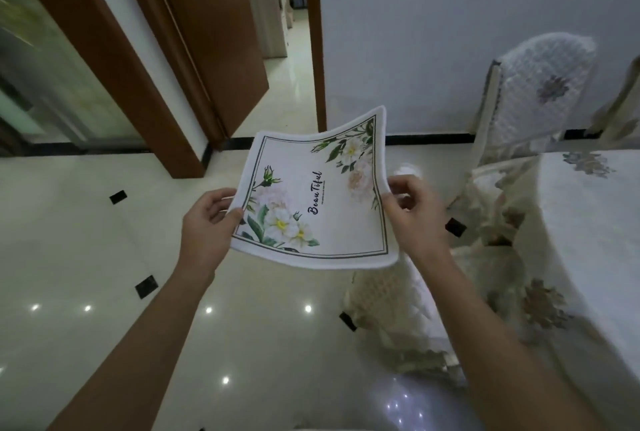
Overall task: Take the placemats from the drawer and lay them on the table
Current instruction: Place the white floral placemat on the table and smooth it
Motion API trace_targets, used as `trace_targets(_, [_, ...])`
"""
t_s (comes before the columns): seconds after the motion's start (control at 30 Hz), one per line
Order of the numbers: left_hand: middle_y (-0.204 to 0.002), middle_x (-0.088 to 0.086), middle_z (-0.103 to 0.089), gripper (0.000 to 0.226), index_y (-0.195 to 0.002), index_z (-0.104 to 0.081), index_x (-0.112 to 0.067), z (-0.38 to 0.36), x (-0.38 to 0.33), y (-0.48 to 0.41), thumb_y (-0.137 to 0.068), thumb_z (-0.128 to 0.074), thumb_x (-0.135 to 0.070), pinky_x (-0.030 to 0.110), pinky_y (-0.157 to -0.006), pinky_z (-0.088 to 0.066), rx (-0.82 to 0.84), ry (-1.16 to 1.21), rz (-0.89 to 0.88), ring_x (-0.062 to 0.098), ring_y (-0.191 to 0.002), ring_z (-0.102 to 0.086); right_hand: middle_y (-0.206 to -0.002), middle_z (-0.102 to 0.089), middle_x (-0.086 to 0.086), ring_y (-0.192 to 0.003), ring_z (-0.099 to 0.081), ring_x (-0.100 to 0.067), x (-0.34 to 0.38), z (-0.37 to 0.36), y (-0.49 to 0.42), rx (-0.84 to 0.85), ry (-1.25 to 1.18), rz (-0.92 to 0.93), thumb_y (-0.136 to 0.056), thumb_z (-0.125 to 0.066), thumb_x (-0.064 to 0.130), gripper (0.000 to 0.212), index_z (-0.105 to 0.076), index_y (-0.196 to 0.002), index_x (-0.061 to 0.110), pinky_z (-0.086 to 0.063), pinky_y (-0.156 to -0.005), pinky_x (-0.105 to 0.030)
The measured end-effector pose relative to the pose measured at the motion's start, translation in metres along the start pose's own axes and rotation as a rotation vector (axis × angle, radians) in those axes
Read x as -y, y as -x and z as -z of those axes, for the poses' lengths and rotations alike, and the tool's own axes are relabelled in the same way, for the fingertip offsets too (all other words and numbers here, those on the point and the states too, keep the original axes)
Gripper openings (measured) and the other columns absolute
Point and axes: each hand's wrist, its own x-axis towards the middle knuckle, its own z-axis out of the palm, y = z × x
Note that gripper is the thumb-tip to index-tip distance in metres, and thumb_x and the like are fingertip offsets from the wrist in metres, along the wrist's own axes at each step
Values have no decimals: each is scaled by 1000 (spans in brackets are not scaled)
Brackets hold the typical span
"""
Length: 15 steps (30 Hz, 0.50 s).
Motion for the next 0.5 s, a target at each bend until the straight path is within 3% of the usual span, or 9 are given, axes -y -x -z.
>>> trace_targets(0.1, [-100, -6, -75, 30, -107, -69, -28, 40, 21, -17, -89, -68, -4, 23, -60, -57, -21, -6, 43, 14, -83, -73, -91, -69, 21, -72, -67, -4, 4, -49, 7, 50, 42, -4, -90, -67, 27, 10, -68, -99, 32, -56, -59, -21])
trace_targets(0.27, [-95, -5, -75, 28, -100, -69, -31, 57, 58, -55, -88, -70, -5, 24, -59, -56, -49, 12, 124, 15, -80, -73, -93, -70, 13, -75, -68, -9, -12, -94, -16, 104, 92, -57, -90, -67, 24, 13, -69, -102, 28, -61, -67, -41])
trace_targets(0.5, [-95, -6, -75, 27, -97, -70, -30, 41, 103, -139, -86, -74, -6, 31, -69, -60, -93, -54, 219, 15, -82, -73, -88, -70, 15, -69, -65, -6, -69, -161, -101, 120, 99, -126, -88, -69, 23, 13, -69, -99, 31, -58, -62, -29])
